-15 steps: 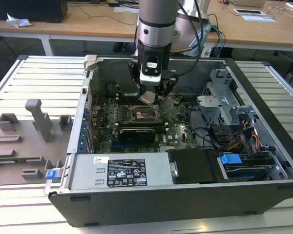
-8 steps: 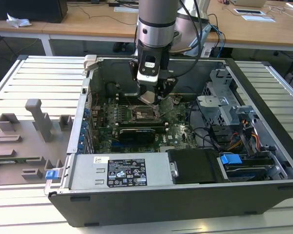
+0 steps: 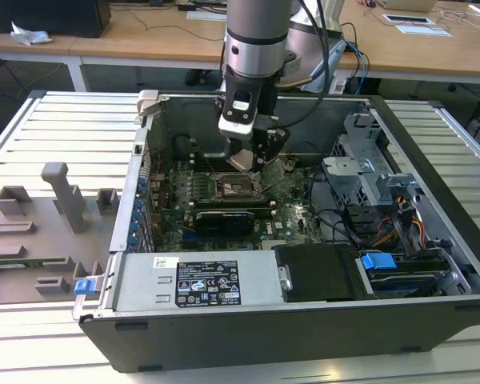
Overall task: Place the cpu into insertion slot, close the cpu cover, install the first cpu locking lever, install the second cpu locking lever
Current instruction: 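Place the cpu into insertion slot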
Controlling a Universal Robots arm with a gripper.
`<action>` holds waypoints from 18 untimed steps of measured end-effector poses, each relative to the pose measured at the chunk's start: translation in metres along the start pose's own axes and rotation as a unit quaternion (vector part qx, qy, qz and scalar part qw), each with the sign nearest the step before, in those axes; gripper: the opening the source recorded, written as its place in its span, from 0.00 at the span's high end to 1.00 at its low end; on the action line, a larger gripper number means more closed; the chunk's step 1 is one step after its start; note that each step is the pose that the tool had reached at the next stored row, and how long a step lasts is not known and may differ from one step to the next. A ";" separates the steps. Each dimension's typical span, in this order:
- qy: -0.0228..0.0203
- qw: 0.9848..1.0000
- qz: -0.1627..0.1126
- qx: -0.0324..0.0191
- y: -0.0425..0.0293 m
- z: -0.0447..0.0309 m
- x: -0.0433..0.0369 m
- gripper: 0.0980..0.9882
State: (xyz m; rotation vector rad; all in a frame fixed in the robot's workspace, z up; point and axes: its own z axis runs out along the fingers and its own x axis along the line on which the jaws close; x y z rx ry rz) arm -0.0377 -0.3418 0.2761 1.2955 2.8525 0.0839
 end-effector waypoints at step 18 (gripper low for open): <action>-0.004 0.998 0.069 -0.001 0.0000 0.0001 0.0000 0.50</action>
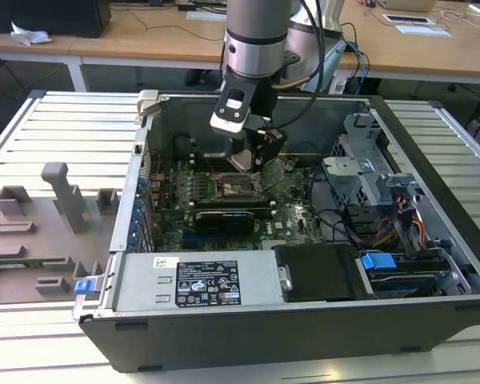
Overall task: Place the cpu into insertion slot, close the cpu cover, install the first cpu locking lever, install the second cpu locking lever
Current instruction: 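Place the cpu into insertion slot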
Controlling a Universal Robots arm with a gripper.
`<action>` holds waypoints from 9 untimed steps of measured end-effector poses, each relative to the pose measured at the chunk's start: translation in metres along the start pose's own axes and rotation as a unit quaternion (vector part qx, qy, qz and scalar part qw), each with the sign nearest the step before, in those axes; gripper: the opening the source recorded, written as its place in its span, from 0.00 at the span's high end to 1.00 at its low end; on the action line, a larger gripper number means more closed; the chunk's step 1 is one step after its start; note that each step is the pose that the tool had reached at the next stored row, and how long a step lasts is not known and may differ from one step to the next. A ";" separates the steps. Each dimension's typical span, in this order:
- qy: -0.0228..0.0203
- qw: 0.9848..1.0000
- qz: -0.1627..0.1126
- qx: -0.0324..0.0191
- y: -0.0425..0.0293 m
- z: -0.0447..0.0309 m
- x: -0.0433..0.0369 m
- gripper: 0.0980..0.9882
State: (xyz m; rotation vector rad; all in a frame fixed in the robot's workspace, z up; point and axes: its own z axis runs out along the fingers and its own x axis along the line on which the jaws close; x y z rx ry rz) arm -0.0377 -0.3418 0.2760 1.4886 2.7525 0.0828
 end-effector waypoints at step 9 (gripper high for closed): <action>-0.013 0.998 0.059 0.005 0.0000 0.0000 0.0000 0.50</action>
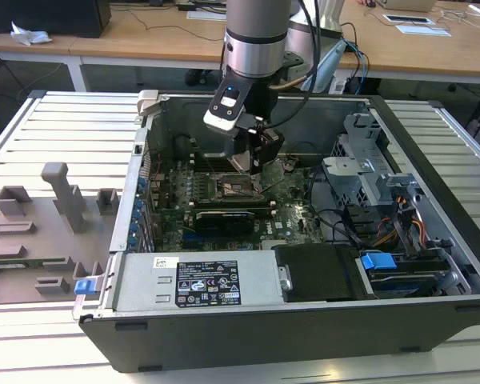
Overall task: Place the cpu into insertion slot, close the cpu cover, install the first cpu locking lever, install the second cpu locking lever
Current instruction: 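Place the cpu into insertion slot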
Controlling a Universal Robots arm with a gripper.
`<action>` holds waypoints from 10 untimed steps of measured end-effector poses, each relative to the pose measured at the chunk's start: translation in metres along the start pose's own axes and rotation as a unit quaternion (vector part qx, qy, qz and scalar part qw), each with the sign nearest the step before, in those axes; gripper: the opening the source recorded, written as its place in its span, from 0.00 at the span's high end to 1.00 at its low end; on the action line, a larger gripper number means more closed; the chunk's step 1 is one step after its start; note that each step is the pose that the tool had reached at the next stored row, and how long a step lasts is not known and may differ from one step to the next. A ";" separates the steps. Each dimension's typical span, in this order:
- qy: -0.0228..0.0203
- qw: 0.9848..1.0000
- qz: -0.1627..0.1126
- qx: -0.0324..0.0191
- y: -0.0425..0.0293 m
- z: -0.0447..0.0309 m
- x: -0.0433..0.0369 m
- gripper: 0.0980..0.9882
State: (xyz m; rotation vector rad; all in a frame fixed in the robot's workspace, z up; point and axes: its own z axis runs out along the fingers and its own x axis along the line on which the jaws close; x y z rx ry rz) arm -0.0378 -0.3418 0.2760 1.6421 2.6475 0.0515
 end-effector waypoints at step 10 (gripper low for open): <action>-0.008 0.998 0.064 0.003 0.0000 0.0003 0.0000 0.50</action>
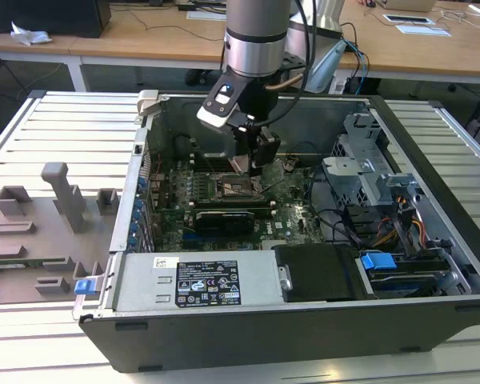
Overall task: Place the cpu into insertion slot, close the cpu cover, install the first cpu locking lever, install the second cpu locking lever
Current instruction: 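Place the cpu into insertion slot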
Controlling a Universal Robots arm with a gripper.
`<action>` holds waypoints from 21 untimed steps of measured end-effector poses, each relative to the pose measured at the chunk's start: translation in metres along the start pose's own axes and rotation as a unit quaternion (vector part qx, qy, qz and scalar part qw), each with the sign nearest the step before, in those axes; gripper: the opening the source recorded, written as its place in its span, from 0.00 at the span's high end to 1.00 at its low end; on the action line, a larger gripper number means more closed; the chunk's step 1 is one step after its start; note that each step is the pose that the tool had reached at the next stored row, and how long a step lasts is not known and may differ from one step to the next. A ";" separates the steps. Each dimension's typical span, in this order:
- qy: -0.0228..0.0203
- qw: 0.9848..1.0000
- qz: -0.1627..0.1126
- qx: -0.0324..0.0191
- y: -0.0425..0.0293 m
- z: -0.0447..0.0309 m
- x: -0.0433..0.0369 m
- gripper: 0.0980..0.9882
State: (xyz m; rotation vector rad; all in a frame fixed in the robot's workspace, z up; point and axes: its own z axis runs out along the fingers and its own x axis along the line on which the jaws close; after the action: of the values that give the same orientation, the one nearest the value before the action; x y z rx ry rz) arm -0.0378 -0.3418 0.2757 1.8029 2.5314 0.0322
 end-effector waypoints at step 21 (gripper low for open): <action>-0.006 0.995 0.101 0.002 0.0000 0.0001 0.0000 0.50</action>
State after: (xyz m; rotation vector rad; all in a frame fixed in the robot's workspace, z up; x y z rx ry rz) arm -0.0377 -0.3418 0.2756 2.0462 2.3330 0.0211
